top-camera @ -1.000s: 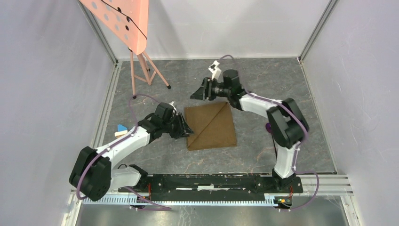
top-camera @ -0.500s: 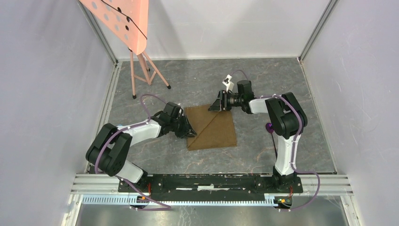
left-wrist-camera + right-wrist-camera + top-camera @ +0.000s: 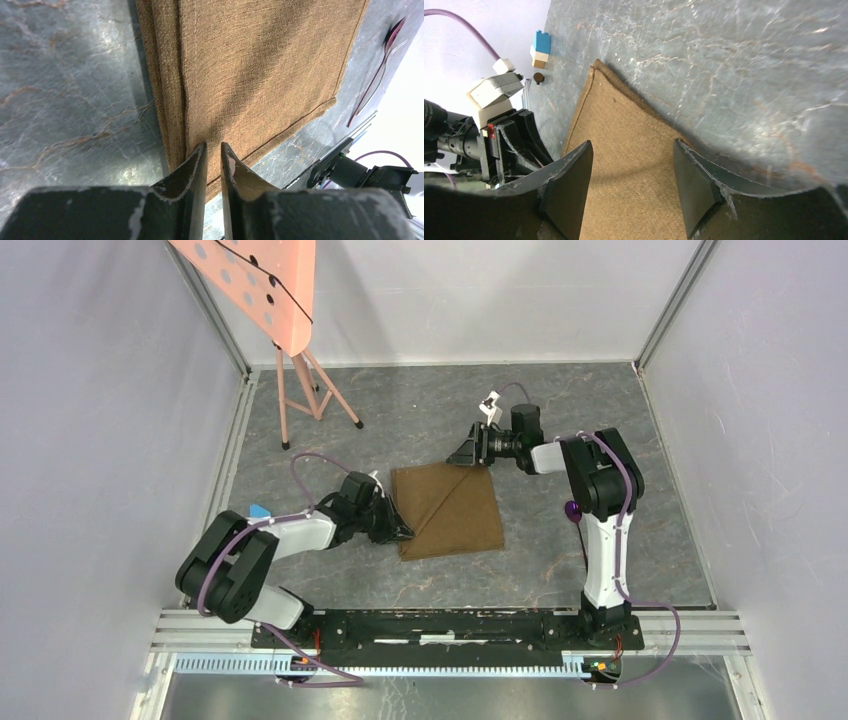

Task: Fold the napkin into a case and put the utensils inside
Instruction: Smooth out the upper triangle-folded napkin at the center of the board.

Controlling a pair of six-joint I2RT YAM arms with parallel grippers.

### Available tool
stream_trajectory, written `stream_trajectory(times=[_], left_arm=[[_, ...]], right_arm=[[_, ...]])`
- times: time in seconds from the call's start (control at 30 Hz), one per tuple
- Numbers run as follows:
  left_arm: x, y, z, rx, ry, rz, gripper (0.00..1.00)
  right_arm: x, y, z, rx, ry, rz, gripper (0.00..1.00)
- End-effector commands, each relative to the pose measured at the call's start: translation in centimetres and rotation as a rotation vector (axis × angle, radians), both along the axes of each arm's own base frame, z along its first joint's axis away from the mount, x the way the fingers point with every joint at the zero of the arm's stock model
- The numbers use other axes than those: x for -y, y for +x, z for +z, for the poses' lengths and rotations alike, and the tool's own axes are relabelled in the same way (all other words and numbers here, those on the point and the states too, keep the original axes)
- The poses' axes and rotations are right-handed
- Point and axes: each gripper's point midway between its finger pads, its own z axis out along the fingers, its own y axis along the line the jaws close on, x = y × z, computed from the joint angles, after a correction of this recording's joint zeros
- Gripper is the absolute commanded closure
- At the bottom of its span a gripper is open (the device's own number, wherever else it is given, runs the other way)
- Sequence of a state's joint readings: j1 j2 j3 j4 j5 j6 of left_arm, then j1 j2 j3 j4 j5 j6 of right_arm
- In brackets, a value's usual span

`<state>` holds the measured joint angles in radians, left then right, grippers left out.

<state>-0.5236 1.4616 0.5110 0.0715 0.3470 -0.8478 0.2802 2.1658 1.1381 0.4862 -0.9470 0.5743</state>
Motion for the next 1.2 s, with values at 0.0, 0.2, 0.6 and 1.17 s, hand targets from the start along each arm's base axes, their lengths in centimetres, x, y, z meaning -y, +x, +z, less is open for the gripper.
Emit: stream_trajectory(times=[0.0,0.2,0.6,1.17], left_arm=[[-1.5,-1.4,-0.9,-0.023,0.06,0.017,0.77],[-0.1,-1.0,3.2,0.012,-0.03,-0.009,0.73],[1.7,1.4,5.2,0.038,-0.072,-0.02,0.69],[-0.6,-1.7,0.5,-0.013,-0.018,0.003,0.73]], right_arm=[[1.0,3.2,1.4,0.091,-0.027,-0.028,0.33],[2.1,4.5,5.0,0.158,-0.166,-0.073,0.32],[-4.8,-7.6,6.7,0.065,0.02,0.078,0.44],[0.6,-2.1,-0.1,0.056,-0.196,-0.008,0.31]])
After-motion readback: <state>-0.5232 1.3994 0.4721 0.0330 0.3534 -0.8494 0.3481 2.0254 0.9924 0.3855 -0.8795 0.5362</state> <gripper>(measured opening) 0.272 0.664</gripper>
